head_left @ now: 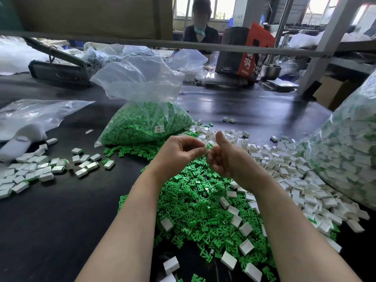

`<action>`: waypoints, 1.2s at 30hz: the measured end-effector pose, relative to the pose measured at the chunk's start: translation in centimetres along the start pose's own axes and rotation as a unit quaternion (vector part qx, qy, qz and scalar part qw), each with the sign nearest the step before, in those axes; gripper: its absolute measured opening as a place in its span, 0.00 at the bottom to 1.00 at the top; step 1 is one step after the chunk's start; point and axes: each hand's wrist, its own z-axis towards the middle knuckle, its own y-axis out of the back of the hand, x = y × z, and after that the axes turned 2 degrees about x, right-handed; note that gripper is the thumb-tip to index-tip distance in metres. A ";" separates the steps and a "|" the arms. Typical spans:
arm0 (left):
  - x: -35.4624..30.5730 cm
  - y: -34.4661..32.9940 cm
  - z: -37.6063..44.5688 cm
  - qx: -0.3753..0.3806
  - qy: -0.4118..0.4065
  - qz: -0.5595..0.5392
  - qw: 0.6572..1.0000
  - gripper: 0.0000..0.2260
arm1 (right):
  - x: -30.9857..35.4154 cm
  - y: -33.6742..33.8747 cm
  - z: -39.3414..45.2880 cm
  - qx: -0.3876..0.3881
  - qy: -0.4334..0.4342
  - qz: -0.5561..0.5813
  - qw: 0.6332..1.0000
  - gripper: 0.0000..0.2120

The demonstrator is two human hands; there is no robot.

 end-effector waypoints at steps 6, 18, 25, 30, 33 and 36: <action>-0.5 -0.7 0.1 -0.015 -0.019 -0.007 1.000 0.04 | -0.4 -0.7 0.6 0.010 -0.032 0.058 0.998 0.30; -0.6 -1.2 0.0 -0.036 -0.021 -0.087 0.995 0.05 | -1.1 -1.5 0.9 0.004 -0.003 0.239 0.971 0.20; -0.7 -1.3 0.0 -0.029 -0.025 -0.107 0.993 0.06 | -1.1 -1.9 0.9 -0.017 0.010 0.257 0.966 0.17; -0.8 -1.1 0.1 -0.029 -0.017 -0.109 0.993 0.03 | -0.9 -1.8 0.9 0.017 0.002 0.229 0.973 0.26; -1.1 -1.1 0.0 -0.008 -0.021 -0.107 0.994 0.02 | -0.9 -1.7 0.8 0.018 0.013 0.226 0.974 0.24; -1.4 -1.1 -0.1 0.000 -0.021 -0.110 0.994 0.03 | -0.9 -1.7 0.8 0.017 0.030 0.218 0.975 0.20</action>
